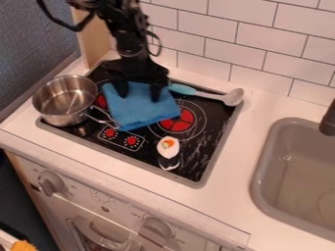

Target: Moved the blue towel to the right side of the burner

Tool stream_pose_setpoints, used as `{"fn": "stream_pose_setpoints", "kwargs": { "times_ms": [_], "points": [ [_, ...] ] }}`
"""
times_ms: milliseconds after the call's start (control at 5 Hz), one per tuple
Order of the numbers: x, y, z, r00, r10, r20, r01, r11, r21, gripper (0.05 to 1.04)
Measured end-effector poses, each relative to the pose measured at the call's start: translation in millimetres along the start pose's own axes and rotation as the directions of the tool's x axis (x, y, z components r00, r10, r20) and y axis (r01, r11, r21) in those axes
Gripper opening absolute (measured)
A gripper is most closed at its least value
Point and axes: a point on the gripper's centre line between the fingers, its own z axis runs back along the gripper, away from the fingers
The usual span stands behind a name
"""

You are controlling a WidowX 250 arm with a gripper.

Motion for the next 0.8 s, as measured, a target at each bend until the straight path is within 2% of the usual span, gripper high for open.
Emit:
{"fn": "stream_pose_setpoints", "kwargs": {
  "times_ms": [400,800],
  "points": [
    [-16.4,-59.4,6.9,0.997,-0.075,-0.018,0.074,0.997,-0.026,0.998],
    [-27.2,-126.0,12.6,0.984,-0.178,-0.013,0.176,0.981,-0.080,0.998]
  ]
}}
